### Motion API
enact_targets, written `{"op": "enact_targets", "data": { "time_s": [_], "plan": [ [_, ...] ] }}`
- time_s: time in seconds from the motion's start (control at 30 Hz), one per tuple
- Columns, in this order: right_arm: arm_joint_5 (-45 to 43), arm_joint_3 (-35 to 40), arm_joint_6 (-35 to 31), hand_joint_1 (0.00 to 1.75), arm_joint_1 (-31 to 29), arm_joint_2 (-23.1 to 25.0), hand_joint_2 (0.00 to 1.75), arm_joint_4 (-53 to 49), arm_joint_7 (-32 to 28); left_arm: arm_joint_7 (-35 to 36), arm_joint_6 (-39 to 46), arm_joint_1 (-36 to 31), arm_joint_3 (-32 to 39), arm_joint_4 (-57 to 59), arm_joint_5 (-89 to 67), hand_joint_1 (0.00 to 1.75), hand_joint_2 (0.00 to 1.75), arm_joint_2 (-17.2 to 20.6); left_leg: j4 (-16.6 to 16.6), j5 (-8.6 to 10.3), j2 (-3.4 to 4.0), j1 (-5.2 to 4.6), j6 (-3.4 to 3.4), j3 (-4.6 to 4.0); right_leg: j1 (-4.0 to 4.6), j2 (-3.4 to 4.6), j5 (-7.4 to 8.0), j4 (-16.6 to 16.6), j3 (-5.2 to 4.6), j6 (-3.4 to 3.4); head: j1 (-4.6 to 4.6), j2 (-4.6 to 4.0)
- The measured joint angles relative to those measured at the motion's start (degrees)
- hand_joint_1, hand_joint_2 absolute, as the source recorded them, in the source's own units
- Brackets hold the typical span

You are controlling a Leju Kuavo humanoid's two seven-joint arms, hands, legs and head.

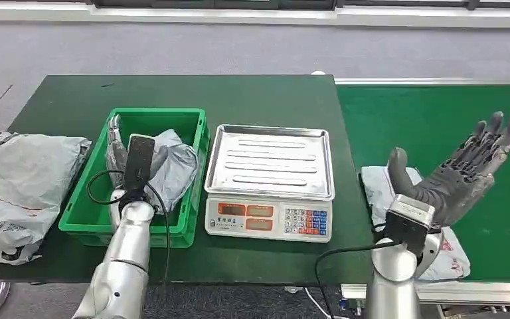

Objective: Moved the parcel from conveyor to table for the left to box.

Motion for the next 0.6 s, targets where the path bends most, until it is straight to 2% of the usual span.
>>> {"op": "enact_targets", "data": {
  "time_s": [0.17, 0.3, 0.4, 0.6],
  "plan": [
    [9.0, -2.5, 0.0, 0.00, 0.0, 0.0, 1.75, 3.6, 5.0, -2.3, -4.9, 6.9, -5.9, -11.2, 9.7, 0.00, 1.75, -0.3, 0.0, -0.06, 0.03, 0.01, 0.01, 0.00, 0.01, 0.04, -0.06, 0.0, -0.03, -0.02, 0.00, 0.00],
    [15.1, -6.8, 0.1, 0.00, -0.9, 0.0, 1.75, 8.9, 5.8, -4.8, -12.4, 12.6, -11.1, -20.3, 17.4, 0.00, 1.75, -0.3, 0.0, -0.07, 0.01, 0.00, 0.03, -0.03, 0.00, 0.00, -0.08, 0.0, -0.02, 0.00, 0.02, 0.00],
    [17.6, -10.3, 0.1, 0.00, -1.8, 0.1, 1.75, 12.4, 6.0, -5.7, -14.6, 14.0, -13.4, -24.7, 19.6, 0.00, 1.75, 0.0, 0.0, -0.06, -0.01, 0.00, 0.03, -0.04, 0.00, -0.05, -0.07, 0.0, 0.01, 0.00, 0.02, 0.00],
    [18.1, -12.7, 0.1, 0.00, -2.4, 0.3, 1.75, 15.2, 6.0, -5.7, -15.1, 15.0, -14.9, -28.4, 20.1, 0.00, 1.75, 0.3, 0.0, -0.05, -0.01, 0.00, 0.04, -0.03, 0.00, -0.05, -0.06, 0.0, 0.01, 0.00, 0.02, 0.00]
  ]
}}
